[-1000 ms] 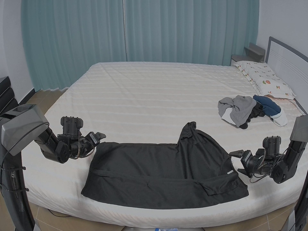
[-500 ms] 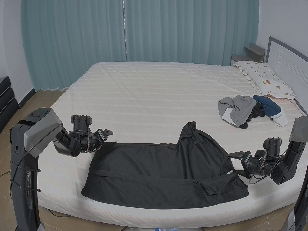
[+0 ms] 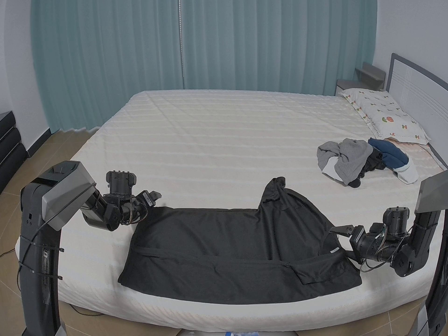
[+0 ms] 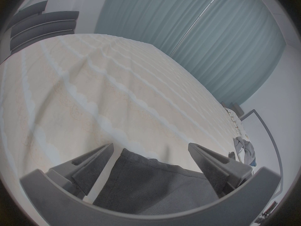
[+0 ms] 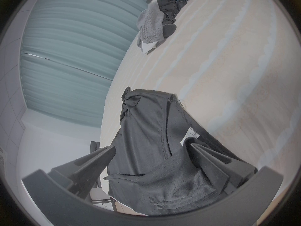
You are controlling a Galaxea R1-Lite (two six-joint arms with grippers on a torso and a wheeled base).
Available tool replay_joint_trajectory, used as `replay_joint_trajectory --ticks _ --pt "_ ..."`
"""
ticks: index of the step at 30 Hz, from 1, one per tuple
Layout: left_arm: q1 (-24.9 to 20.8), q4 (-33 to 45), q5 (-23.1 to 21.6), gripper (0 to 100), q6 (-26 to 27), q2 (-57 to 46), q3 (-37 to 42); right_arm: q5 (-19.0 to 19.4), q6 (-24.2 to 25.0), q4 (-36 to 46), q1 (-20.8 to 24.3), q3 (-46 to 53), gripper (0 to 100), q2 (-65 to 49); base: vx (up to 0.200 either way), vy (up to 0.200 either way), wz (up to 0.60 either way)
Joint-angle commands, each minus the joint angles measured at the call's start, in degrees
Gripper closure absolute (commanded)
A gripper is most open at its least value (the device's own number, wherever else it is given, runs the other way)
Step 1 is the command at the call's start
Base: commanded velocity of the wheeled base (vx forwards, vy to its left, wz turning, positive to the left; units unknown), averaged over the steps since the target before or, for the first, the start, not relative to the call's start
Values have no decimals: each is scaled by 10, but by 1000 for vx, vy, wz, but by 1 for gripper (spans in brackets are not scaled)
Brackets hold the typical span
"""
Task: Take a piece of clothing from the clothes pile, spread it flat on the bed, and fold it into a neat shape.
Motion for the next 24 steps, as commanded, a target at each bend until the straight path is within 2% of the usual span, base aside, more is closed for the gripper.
replay_joint_trajectory --ticks 1,8,9,24 --pt "1 1 1 0 2 1 3 0 0 0 -1 1 0 8 0 0 0" --pt "-5 10 1 0 2 -4 15 0 0 0 -1 1 0 8 0 0 0" --pt "-5 10 2 100 2 -4 16 0 0 0 -1 1 0 8 0 0 0" --pt "33 5 4 100 -3 -32 25 0 0 0 -1 1 0 8 0 0 0"
